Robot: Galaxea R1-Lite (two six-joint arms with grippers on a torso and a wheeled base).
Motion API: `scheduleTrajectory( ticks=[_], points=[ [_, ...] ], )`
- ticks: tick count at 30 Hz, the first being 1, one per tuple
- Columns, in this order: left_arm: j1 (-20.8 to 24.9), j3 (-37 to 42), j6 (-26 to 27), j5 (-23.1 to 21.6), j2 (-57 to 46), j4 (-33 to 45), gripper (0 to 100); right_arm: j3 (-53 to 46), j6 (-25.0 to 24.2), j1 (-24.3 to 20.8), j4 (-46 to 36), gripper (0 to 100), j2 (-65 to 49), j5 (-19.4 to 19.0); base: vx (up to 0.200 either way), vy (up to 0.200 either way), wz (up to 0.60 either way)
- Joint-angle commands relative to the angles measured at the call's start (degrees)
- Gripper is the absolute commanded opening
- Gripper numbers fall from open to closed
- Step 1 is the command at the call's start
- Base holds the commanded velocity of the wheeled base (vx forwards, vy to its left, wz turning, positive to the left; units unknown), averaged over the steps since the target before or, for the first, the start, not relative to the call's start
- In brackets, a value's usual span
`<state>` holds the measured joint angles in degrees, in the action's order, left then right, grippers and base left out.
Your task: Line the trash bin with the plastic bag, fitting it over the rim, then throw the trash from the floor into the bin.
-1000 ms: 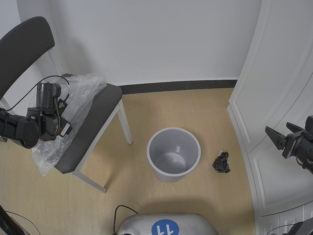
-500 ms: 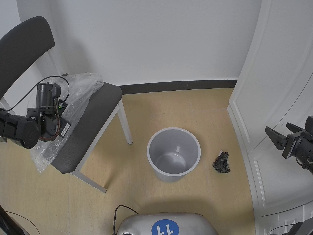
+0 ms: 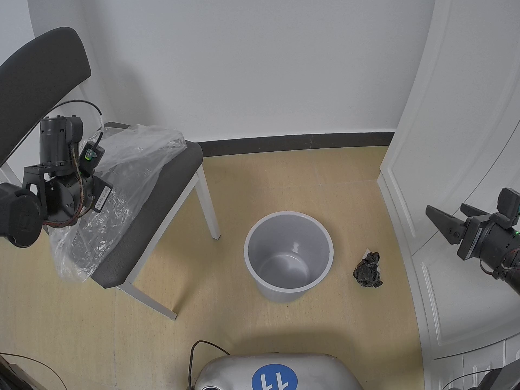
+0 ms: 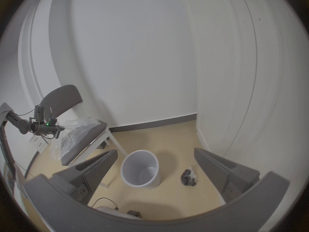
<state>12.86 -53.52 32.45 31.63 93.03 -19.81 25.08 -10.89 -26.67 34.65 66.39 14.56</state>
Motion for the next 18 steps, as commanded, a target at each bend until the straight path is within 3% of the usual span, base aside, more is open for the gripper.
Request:
scheduleTrajectory(
  ticks=[1, 2, 6, 11, 14, 18],
  points=[
    [1.73, -1.68, -0.55, 0.01, -3.2, 0.12, 0, -0.03, -1.77, -3.56, 0.07, 100, 2.87, -0.14, 0.0, 0.0, 0.0],
    [3.05, -3.44, -1.51, 0.01, -3.2, 0.65, 0, -0.03, -4.49, -6.81, 0.16, 100, 4.89, -0.23, 0.0, 0.0, 0.0],
    [7.62, -8.27, -6.79, -0.08, -3.11, 3.99, 0, -0.03, -9.42, -11.47, 0.16, 100, 8.58, -0.14, 0.0, 0.0, 0.0],
    [12.63, -15.3, -14.61, -0.26, -2.94, 12.78, 0, -0.38, -11.88, -14.2, 0.16, 100, 10.07, -0.32, 0.0, 0.0, 0.0],
    [15.97, -20.66, -21.64, -4.21, -2.59, 19.37, 0, -0.47, -12.67, -15.6, 0.16, 100, 10.16, -0.84, 0.0, 0.0, 0.0],
    [19.13, -23.74, -27.97, -7.38, -1.0, 20.86, 0, -1.52, -14.43, -18.33, 0.16, 100, 9.11, -2.08, 0.0, 0.0, 0.0]
  ],
)
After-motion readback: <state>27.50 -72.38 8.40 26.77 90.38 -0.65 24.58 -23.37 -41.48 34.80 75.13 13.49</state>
